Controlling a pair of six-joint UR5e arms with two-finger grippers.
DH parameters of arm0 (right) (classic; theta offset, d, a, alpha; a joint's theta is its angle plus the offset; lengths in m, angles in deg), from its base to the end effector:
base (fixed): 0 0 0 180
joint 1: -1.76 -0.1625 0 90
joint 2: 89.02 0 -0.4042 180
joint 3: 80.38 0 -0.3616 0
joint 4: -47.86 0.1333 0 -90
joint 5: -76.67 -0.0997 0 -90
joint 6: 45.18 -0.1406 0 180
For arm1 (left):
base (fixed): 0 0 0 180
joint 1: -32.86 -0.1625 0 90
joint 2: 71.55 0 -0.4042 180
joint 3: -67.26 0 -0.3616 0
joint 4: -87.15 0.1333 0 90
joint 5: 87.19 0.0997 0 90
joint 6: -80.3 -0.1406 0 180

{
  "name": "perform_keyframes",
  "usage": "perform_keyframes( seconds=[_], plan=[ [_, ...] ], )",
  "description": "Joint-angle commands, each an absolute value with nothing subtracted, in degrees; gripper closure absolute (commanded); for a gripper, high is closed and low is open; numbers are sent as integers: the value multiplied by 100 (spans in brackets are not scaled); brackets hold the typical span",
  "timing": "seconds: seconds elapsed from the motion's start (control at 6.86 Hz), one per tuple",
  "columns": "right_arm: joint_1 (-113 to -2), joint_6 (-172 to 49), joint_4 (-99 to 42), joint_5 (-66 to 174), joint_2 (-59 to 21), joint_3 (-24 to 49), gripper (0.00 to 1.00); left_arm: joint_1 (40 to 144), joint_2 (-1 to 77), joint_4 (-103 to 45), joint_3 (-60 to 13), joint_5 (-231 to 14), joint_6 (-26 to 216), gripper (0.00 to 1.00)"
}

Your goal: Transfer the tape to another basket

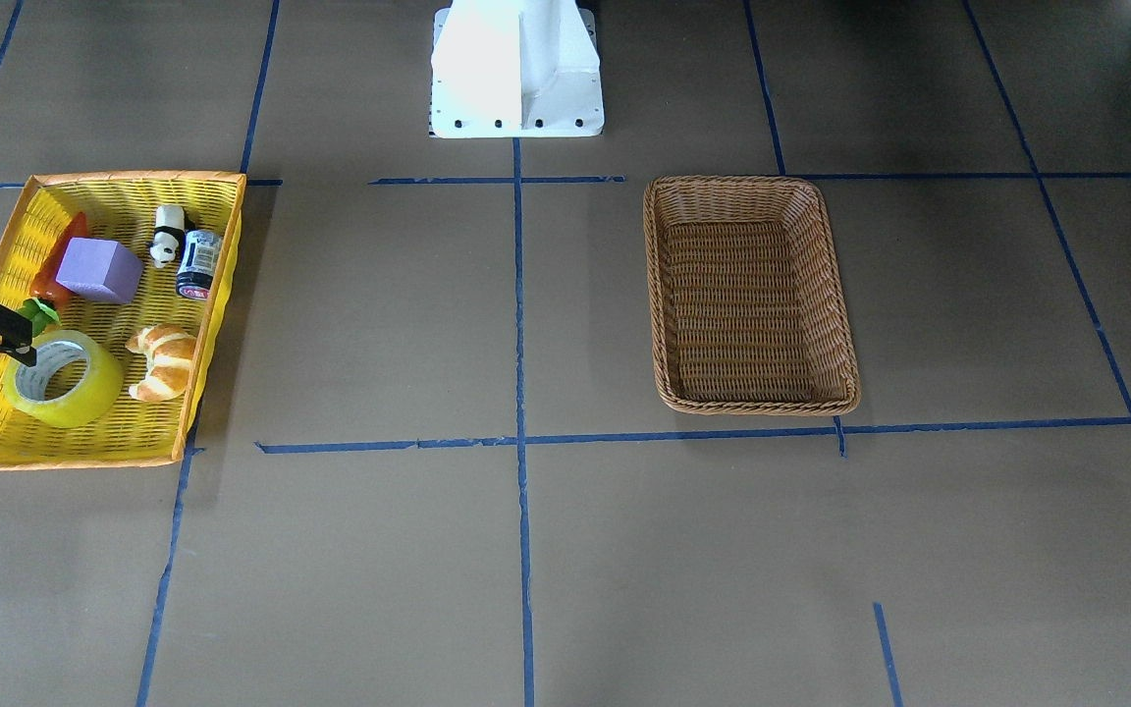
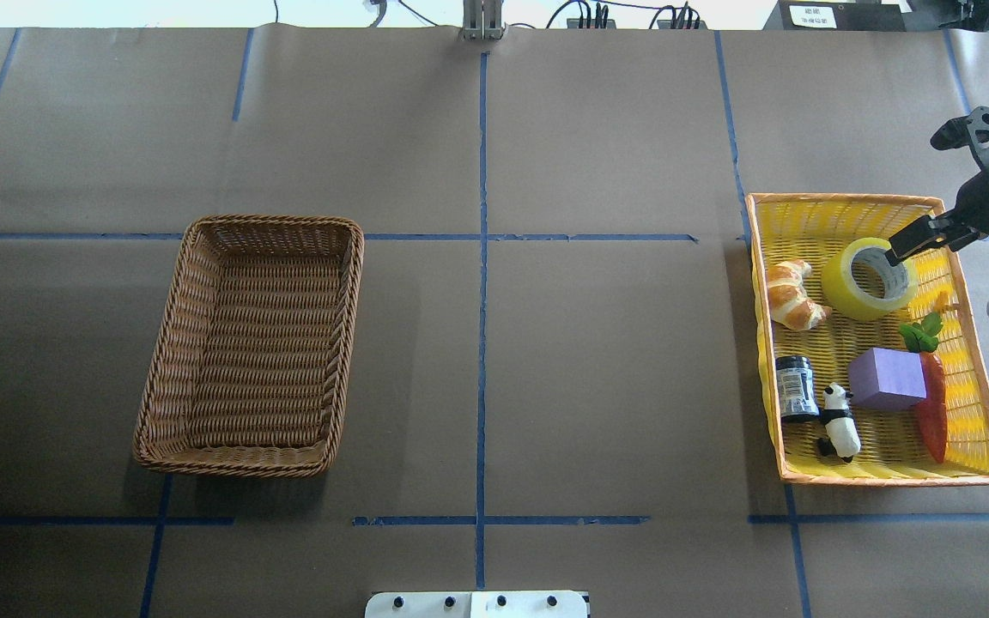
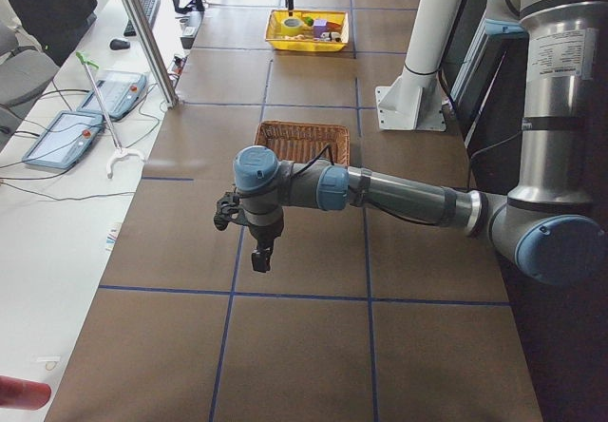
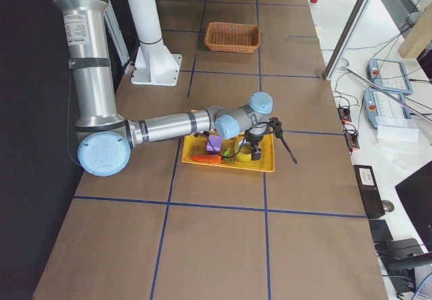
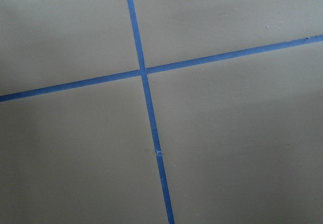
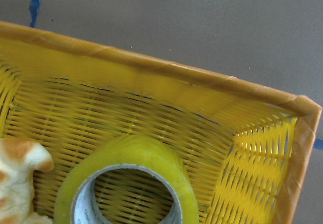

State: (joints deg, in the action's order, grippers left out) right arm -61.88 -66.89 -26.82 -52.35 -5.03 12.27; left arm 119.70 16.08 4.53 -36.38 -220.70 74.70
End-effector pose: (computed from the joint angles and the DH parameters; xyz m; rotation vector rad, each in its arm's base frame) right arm -0.1975 -0.4995 0.5693 0.0941 -0.7775 -0.2195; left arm -0.0120 -0.4456 0.5907 0.0808 0.7585 0.1712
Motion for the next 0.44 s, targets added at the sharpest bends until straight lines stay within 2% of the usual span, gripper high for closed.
perform_keyframes(
  seconds=[0.0, 0.29],
  plan=[
    [-6056, -6689, -2388, -5209, -552, 912, 2, 11979, 1608, 453, -3645, -22070, 7477, 0],
    [-5968, -6733, -1885, -5200, -700, 419, 2, 11970, 1608, 453, -3645, -22070, 7468, 0]
  ],
)
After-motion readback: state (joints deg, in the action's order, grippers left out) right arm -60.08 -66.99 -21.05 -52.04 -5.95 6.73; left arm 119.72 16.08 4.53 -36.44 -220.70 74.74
